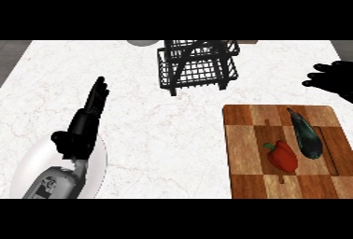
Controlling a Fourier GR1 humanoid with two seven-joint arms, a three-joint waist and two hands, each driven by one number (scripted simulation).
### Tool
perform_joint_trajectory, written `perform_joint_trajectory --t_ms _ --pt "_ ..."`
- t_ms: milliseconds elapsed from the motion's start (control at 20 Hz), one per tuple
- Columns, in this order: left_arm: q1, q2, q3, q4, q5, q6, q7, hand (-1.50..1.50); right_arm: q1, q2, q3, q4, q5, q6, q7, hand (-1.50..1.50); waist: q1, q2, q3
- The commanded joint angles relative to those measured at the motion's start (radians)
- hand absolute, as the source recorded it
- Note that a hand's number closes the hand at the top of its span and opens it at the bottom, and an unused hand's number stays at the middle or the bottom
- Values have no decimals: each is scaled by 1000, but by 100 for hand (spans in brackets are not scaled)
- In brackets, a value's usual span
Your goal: Pick the bell pepper from the cutting board and place it in the tiered basket
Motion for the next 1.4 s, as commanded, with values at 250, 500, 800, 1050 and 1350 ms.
perform_joint_trajectory --t_ms 250,500,800,1050,1350 --pt "15 -42 -23 23 -39 57 1 0 -178 -211 -138 -312 229 260 -32 -150 -32 -17 1" --pt "1 -43 -12 26 -38 58 12 0 -161 -182 -198 -538 392 256 -51 -150 -40 -13 2" --pt "-19 -44 -21 8 -55 58 41 0 -101 -112 -221 -680 569 278 -84 -150 -16 -6 0" --pt "-11 -67 -39 -4 -83 80 36 0 -27 -50 -218 -785 679 280 -131 -150 -12 -6 0" --pt "-7 -59 -32 7 -77 55 36 0 39 -81 -199 -892 778 283 -165 -150 -11 -5 0"
